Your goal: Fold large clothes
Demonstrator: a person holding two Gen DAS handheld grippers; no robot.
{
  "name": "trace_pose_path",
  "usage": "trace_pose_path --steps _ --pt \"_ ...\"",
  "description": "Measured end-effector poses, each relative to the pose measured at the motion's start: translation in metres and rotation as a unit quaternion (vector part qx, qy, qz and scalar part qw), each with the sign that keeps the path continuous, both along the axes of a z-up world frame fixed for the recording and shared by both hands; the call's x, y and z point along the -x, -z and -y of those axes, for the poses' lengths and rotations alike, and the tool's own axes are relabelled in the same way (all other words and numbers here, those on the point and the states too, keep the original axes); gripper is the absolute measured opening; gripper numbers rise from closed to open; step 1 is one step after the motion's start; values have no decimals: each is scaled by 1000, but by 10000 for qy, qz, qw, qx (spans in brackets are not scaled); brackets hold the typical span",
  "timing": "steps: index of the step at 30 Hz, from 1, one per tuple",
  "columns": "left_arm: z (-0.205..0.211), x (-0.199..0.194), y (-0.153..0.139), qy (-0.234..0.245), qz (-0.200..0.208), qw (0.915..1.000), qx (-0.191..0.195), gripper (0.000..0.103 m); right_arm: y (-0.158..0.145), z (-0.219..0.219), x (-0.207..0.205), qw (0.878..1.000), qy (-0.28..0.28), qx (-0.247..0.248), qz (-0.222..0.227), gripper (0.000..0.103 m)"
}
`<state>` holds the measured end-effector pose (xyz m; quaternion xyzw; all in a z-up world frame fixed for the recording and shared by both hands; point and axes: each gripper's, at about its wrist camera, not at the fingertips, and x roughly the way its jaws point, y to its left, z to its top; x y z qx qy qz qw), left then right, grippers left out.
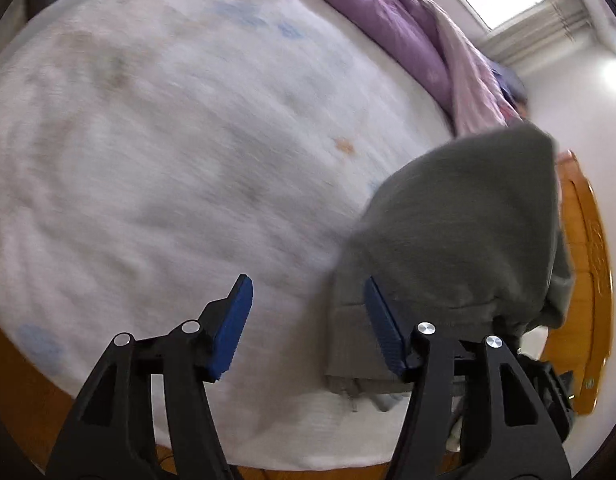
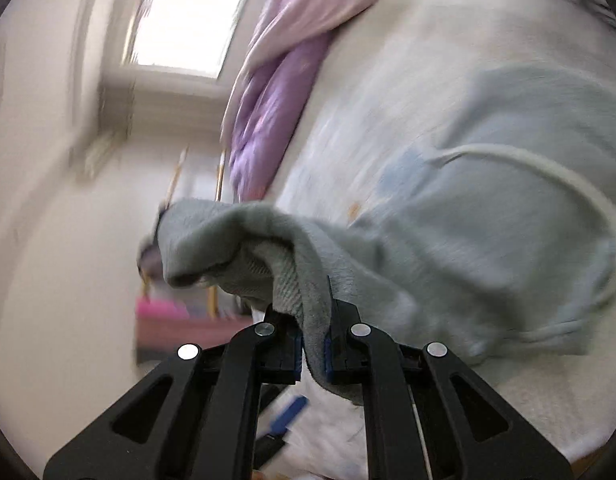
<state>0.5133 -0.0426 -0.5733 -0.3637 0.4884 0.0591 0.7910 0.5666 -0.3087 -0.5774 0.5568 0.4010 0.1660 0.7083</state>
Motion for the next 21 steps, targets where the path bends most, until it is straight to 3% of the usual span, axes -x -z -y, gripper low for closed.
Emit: trace_pose_path --steps 5,8,9,11,16,21 --pt "60 -24 18 661 -155 9977 22 76 39 70 11 9930 884 94 -784 7" --pt "92 -36 37 1063 -424 9934 -99 77 69 85 5 9866 810 313 -1380 8" --pt "100 -40 44 1157 -519 9919 -58 78 77 88 1 9843 712 387 -1565 13" --pt "118 -46 59 1367 -637 9886 -10 78 81 91 -2 9824 645 334 -1723 16" --pt "136 -57 76 1633 -824 9828 -260 78 29 102 -2 9740 32 1677 -1526 19" --pt "140 -54 76 1734 -813 9806 -424 77 -33 80 -39 9602 -815 2660 -256 16"
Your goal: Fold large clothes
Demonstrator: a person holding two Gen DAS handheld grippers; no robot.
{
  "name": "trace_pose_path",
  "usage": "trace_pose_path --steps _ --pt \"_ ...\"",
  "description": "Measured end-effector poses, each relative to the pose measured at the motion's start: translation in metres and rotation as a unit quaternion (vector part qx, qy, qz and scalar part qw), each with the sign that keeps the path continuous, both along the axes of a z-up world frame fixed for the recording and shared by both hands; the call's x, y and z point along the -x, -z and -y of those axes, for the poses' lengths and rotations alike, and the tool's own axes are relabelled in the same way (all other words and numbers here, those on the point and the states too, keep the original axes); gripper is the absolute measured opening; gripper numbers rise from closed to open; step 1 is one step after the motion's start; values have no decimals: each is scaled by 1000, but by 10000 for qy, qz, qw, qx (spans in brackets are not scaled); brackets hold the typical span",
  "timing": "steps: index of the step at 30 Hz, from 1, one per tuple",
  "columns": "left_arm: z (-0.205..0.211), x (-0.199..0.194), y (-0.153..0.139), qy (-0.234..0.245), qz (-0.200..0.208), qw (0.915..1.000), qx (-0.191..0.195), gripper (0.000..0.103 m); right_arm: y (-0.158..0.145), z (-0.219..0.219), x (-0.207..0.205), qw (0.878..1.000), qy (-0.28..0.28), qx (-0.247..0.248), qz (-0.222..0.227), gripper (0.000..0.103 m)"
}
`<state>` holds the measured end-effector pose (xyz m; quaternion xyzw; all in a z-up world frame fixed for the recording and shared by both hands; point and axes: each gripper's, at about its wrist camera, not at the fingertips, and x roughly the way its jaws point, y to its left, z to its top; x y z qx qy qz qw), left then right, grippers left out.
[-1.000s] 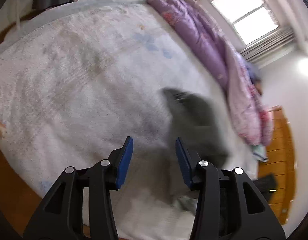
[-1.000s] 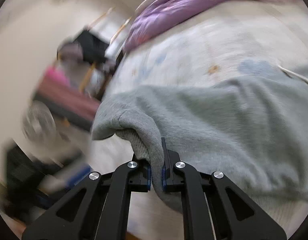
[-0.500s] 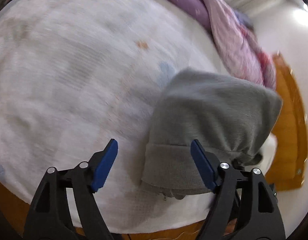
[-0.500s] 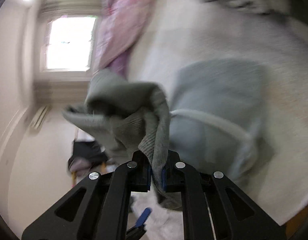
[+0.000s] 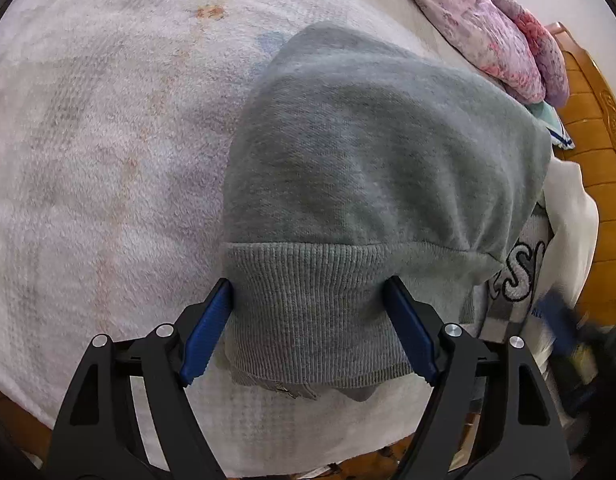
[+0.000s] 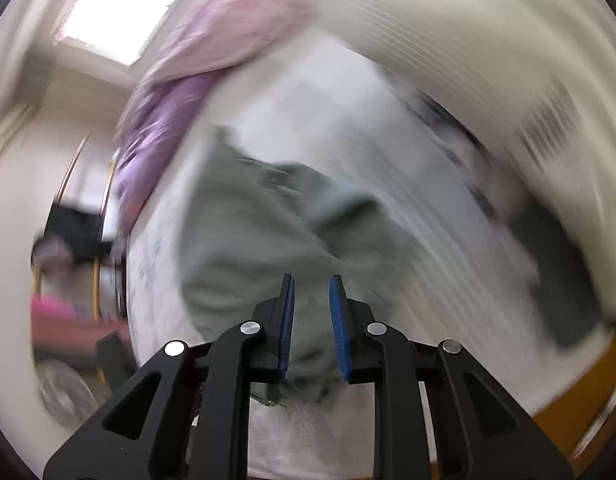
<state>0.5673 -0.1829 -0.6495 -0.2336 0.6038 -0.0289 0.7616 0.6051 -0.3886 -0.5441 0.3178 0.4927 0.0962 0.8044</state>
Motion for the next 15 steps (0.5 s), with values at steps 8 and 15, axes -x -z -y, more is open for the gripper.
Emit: trace_pose_path --steps 8,15 --pt "-3 11 -2 174 -49 9997 167 77 70 -52 -86 9899 -1045 867 -415 9" --pt "-21 16 -7 -47 -6 9975 701 78 117 -7 -77 9884 -592 900 -1070 4"
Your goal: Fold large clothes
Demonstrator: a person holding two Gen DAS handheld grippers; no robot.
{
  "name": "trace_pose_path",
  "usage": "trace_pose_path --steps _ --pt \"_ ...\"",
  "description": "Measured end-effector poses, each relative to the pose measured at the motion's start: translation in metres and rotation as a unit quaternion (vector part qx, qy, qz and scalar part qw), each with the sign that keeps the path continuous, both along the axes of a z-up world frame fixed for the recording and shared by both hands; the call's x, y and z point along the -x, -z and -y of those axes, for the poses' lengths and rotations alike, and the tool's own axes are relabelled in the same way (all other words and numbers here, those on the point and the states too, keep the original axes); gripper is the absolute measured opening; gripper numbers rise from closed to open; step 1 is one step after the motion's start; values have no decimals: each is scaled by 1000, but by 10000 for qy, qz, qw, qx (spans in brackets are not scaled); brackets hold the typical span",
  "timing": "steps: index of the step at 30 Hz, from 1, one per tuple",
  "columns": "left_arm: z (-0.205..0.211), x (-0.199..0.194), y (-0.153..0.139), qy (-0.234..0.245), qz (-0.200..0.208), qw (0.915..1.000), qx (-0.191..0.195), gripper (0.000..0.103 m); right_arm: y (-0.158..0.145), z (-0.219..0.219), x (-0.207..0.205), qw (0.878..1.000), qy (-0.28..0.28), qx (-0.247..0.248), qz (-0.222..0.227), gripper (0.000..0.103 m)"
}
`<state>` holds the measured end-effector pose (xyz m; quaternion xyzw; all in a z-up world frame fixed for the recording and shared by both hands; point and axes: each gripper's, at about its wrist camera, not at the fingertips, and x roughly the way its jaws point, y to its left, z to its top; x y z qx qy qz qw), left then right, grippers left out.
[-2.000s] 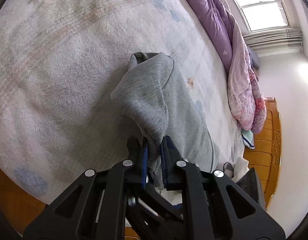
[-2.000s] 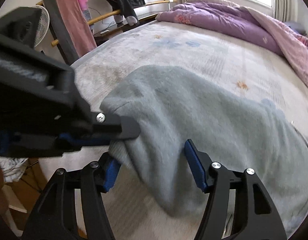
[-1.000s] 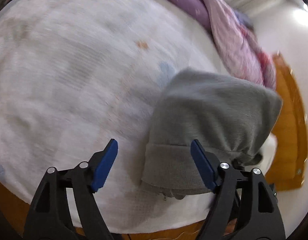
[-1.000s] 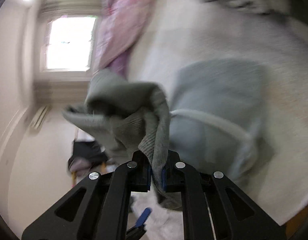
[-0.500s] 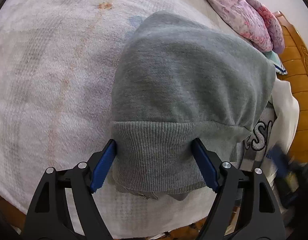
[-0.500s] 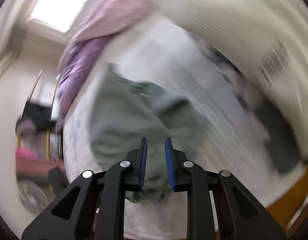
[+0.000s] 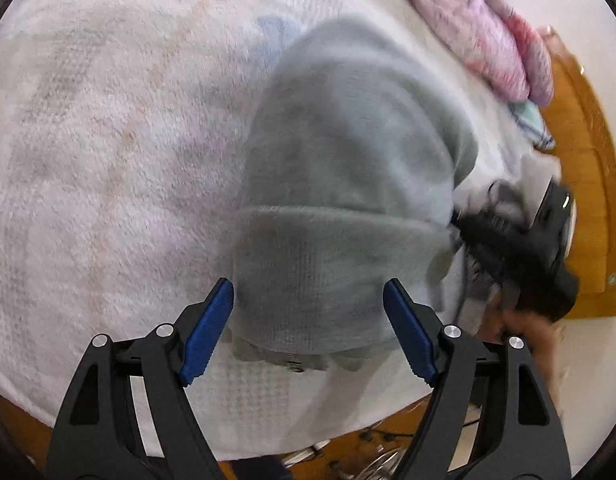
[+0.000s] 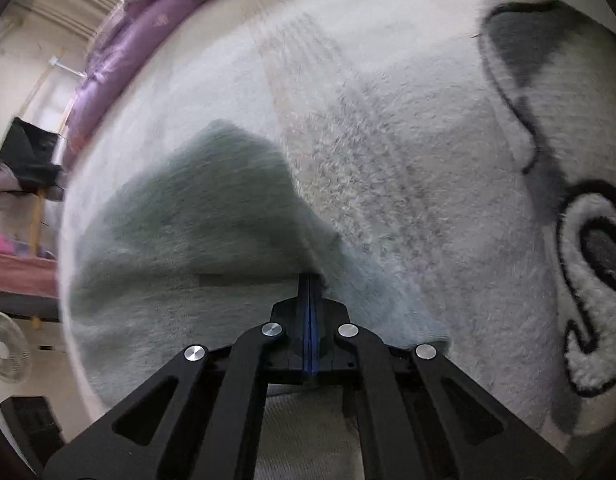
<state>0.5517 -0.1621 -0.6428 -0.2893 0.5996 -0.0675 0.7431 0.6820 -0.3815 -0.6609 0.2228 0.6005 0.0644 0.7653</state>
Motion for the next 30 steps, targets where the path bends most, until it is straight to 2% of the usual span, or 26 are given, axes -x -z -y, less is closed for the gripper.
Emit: trace_pose_path --steps 1,3,6,8,10,12,13,16,21,23,25,26,28,30 --pt "-6 1 -6 -132 139 9996 195 78 -3 2 3 10000 27 84 -20 4" --pt "-13 0 -12 -229 255 9989 317 78 -24 6 15 9998 121 31 169 4" --pt "-22 -2 -12 -282 294 9988 288 80 -50 -5 30 9985 -10 -140 525 6" --pt "-23 -3 -4 -229 172 9993 257 80 -49 -17 38 9973 -210 -441 554 6" --pt "-23 -1 4 -249 74 9989 397 80 -34 -31 44 9969 -433 -548 358 6" --pt "-21 1 12 -273 -30 9984 497 81 3 -31 51 9983 -360 -347 -283 2" --pt "-21 4 15 -301 -53 9983 494 83 19 -29 54 9977 -255 -453 -428 0" --pt "-13 7 32 -348 -208 9969 678 85 29 -24 56 9971 -68 -652 -387 0" --pt "-4 -1 53 -492 -342 9960 664 92 33 -18 62 9958 245 -779 -407 0" --pt "0 -6 54 -429 -330 9975 458 91 30 -12 70 9937 460 -950 -380 0" --pt "3 -5 51 -284 -248 9991 211 78 28 2 84 9887 757 -1252 -325 11" --pt "3 -3 49 -219 -218 9994 155 75 26 6 92 9859 929 -1355 -315 18" --pt "0 -1 47 -157 -203 9996 109 64 24 14 105 9807 1240 -1488 -270 56" --pt "-1 -1 45 -93 -190 9997 92 58 28 24 115 9740 1532 -1637 -314 57"
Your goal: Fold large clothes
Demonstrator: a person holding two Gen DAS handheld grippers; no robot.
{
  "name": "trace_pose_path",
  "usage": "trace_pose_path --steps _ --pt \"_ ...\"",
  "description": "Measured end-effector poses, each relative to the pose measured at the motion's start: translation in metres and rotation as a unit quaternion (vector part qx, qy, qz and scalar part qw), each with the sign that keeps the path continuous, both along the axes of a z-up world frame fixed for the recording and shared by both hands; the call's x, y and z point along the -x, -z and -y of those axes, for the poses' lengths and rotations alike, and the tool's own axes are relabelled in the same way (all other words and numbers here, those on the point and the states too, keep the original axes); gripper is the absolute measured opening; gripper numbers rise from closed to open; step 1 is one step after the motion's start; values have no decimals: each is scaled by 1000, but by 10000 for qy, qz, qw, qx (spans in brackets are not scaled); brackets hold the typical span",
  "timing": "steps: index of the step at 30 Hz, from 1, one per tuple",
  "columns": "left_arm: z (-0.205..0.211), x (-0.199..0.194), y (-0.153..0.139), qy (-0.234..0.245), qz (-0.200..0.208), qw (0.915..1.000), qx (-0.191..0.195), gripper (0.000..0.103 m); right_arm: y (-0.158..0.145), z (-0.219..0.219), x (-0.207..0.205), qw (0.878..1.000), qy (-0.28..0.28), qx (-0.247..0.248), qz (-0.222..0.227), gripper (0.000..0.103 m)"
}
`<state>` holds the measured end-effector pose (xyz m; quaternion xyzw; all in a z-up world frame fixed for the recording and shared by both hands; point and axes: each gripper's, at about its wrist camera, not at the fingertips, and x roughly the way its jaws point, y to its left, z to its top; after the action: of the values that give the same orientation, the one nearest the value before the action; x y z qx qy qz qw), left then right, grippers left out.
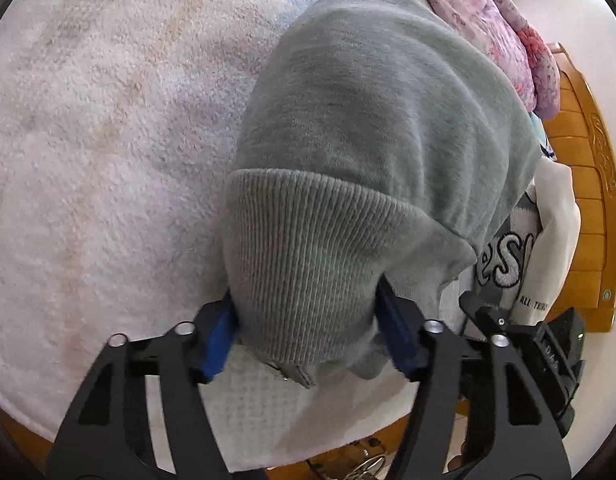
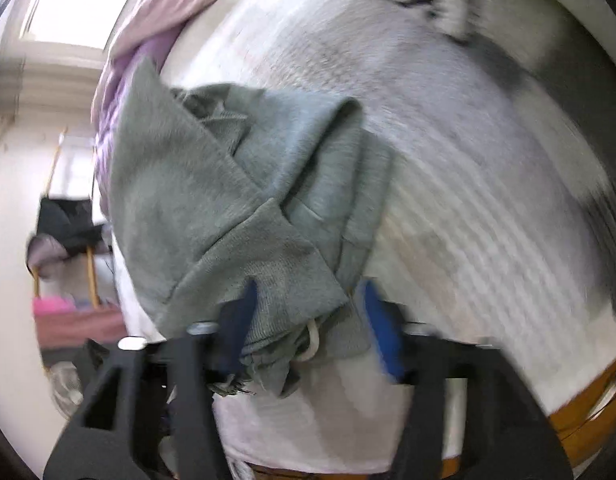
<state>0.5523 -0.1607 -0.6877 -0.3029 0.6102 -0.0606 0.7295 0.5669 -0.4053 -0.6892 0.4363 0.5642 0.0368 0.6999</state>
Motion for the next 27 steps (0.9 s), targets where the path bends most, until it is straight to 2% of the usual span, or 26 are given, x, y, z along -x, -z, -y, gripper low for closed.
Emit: trace_pose_path --steps 2,5,10,16,18,19,21,22,27 --pt "0 1 -2 83 3 10000 -28 56 10 8 10 9992 203 -301 -150 57" --pt "-1 0 -3 133 -15 9999 -18 56 31 3 8 9933 384 -1077 -176 58" --pt "-2 0 -2 156 0 9999 66 56 43 -4 -14 9871 579 -1489 -127 67" --pt "-7 2 -3 150 16 9997 195 56 45 0 -13 9881 552 -1433 2 68" --pt "-9 2 -3 114 5 9996 248 56 43 -1 -13 9796 584 -1907 250 67" --pt "-11 2 -3 75 15 9995 306 56 39 -3 -10 9782 559 -1972 326 66" --pt "-14 3 -3 21 6 9993 377 56 35 -10 -21 9872 302 -1527 338 66" --pt "-16 4 -4 -46 28 9991 412 56 36 -11 -23 9883 317 -1460 310 66" --pt "-18 9 -5 -349 169 9979 515 57 50 -11 -29 9794 702 -1858 362 70"
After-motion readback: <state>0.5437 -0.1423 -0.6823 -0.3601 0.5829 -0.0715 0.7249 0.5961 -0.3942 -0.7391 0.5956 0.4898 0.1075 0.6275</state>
